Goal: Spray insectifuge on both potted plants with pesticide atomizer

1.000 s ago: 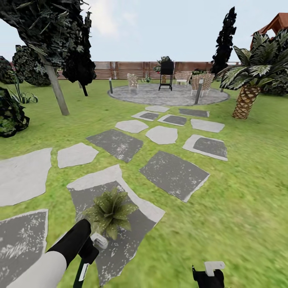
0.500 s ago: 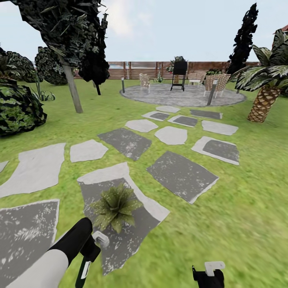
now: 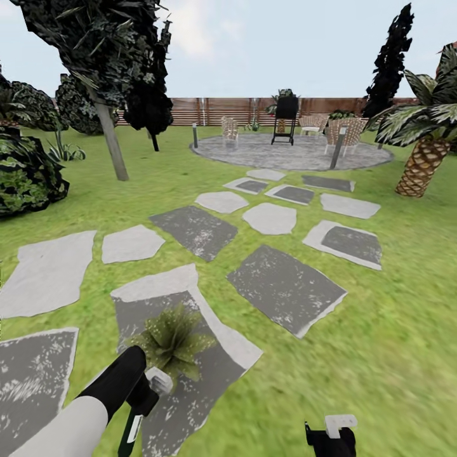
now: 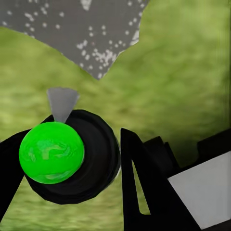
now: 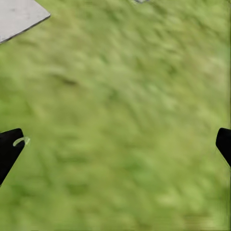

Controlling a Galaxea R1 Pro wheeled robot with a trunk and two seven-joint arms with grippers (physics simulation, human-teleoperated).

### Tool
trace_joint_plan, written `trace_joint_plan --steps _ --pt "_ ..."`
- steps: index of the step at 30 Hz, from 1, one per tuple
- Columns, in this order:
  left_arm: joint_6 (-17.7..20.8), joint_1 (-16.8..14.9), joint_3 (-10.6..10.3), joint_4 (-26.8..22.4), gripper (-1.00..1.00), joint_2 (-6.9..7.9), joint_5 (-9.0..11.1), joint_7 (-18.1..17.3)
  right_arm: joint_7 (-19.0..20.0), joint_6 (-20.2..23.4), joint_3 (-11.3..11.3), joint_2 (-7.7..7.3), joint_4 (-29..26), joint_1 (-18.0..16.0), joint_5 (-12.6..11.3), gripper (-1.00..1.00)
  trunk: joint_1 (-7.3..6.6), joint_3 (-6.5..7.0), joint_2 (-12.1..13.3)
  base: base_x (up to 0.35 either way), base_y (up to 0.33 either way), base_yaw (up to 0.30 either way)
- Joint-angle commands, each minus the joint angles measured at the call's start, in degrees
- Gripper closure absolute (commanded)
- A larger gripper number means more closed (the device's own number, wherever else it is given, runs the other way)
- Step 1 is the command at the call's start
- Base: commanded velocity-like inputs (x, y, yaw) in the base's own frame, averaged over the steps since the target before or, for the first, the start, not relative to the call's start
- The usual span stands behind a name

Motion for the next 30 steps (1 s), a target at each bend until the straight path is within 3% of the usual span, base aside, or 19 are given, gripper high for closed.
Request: trace_joint_plan --steps 1,8,16,21,30 --pt "0.1 0.0 -0.3 -0.1 1.00 0.00 -0.6 -0.6 -0.1 -0.2 -0.4 0.02 0.1 0.0 0.6 -1.00 0.02 -0.05 0.0 0.231 -0.153 0.217" --pt "0.0 0.4 -0.4 -0.1 1.00 -0.09 -0.6 -0.5 -0.1 -0.2 -0.4 0.02 0.1 0.0 0.6 -1.00 0.02 -0.05 0.0 0.064 -0.038 0.257" --pt "0.1 0.5 -0.5 -0.1 1.00 -0.09 -0.6 -0.4 -0.1 -0.2 -0.4 0.02 0.1 0.0 0.6 -1.00 0.02 -0.05 0.0 0.000 -0.017 0.017" --pt "0.1 0.5 -0.5 -0.1 1.00 -0.12 -0.6 1.7 -0.1 -0.2 -0.4 0.02 0.1 0.0 0.6 -1.00 0.02 -0.05 0.0 0.000 -0.237 0.061" --pt "0.1 0.5 -0.4 -0.1 1.00 -0.07 -0.6 1.9 -0.1 -0.2 -0.4 0.02 0.1 0.0 0.6 -1.00 0.02 -0.05 0.0 -0.010 -0.269 0.230"
